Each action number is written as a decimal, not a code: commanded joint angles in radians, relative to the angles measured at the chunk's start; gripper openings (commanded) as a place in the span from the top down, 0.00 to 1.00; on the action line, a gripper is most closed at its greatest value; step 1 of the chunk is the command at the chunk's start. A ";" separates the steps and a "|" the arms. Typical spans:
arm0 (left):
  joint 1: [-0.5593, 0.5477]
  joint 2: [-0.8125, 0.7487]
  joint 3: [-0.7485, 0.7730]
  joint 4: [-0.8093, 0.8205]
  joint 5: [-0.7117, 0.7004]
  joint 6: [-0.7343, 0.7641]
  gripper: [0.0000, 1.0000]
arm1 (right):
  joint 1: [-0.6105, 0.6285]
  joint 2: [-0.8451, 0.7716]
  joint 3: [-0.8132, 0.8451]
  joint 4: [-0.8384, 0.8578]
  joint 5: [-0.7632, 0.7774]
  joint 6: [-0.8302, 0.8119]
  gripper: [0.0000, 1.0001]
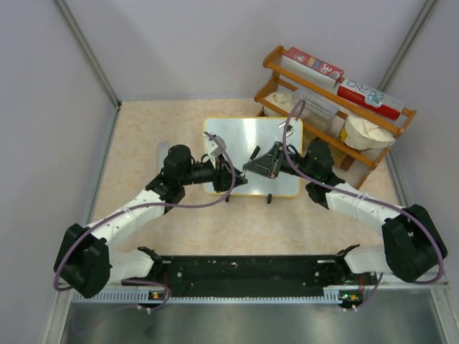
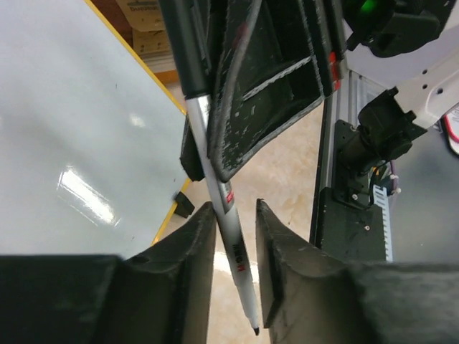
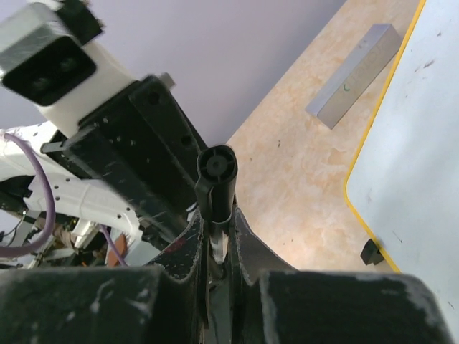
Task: Write a sentence on the whiteboard
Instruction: Pick up the whiteboard marker at the center of the board, then move the whiteboard to the center of the board.
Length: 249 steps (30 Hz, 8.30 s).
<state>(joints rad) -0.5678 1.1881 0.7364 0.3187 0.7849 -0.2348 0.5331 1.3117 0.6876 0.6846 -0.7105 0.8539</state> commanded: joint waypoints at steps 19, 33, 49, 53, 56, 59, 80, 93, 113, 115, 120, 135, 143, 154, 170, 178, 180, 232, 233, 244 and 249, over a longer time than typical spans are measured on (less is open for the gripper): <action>0.000 -0.064 0.153 -0.291 0.168 0.169 1.00 | -0.071 -0.103 0.118 -0.148 -0.274 -0.168 0.06; 0.000 -0.054 0.241 -0.362 0.209 0.160 1.00 | 0.019 -0.115 0.127 -0.166 -0.253 -0.213 0.28; -0.027 -0.030 0.250 -0.394 0.214 0.172 1.00 | 0.034 -0.089 0.138 -0.122 -0.230 -0.179 0.48; -0.029 -0.030 0.261 -0.417 0.205 0.183 1.00 | 0.041 -0.095 0.141 -0.177 -0.242 -0.217 0.48; -0.029 -0.028 0.264 -0.418 0.206 0.183 1.00 | 0.042 -0.103 0.139 -0.204 -0.245 -0.239 0.53; -0.027 -0.025 0.267 -0.418 0.208 0.181 1.00 | 0.045 -0.111 0.138 -0.229 -0.233 -0.256 0.63; -0.040 -0.027 0.259 -0.441 0.174 0.181 0.65 | 0.061 -0.126 0.145 -0.333 -0.156 -0.323 1.00; 0.026 -0.055 0.063 -0.328 -0.144 0.037 0.21 | 0.053 -0.285 0.095 -0.599 0.471 -0.434 1.00; 0.479 -0.179 -0.180 -0.130 -0.239 -0.225 0.10 | -0.226 -0.453 -0.072 -0.536 0.370 -0.311 1.00; 0.497 -0.191 -0.187 -0.122 -0.243 -0.230 0.10 | -0.225 -0.450 -0.069 -0.534 0.367 -0.315 1.00; 0.502 -0.202 -0.186 -0.116 -0.257 -0.228 0.09 | -0.225 -0.427 -0.054 -0.530 0.355 -0.332 1.00; 0.503 -0.190 -0.196 -0.112 -0.280 -0.192 0.09 | -0.225 -0.379 -0.053 -0.477 0.296 -0.340 1.00; 0.503 -0.130 -0.169 -0.092 -0.294 -0.193 0.09 | -0.225 -0.359 -0.046 -0.470 0.287 -0.343 1.00; 0.505 0.145 -0.025 0.134 -0.093 -0.212 0.11 | -0.225 -0.339 -0.039 -0.415 0.206 -0.323 1.00; 0.537 0.705 0.107 0.942 0.324 -0.599 0.32 | -0.225 -0.348 -0.040 -0.448 0.192 -0.326 1.00; 0.537 0.798 0.109 1.111 0.422 -0.765 0.47 | -0.223 -0.339 -0.036 -0.442 0.190 -0.326 1.00; 0.537 0.797 0.089 1.106 0.419 -0.756 0.54 | -0.225 -0.338 -0.034 -0.442 0.187 -0.325 1.00; 0.316 0.450 -0.069 -0.087 0.378 0.048 1.00 | -0.223 -0.307 -0.011 -0.439 0.186 -0.340 1.00; 0.309 0.453 -0.066 -0.098 0.381 0.058 1.00 | -0.223 -0.307 -0.010 -0.441 0.184 -0.339 1.00; 0.238 0.498 0.015 -0.167 0.410 0.109 1.00 | -0.222 -0.342 -0.019 -0.399 0.138 -0.349 1.00; 0.197 0.519 0.052 -0.194 0.379 0.115 1.00 | -0.208 -0.345 -0.010 -0.407 0.129 -0.378 1.00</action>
<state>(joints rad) -0.3050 1.6699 0.7826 0.2024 1.1995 -0.2337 0.3111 0.9928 0.6304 0.2241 -0.5556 0.5152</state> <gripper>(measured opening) 0.151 0.121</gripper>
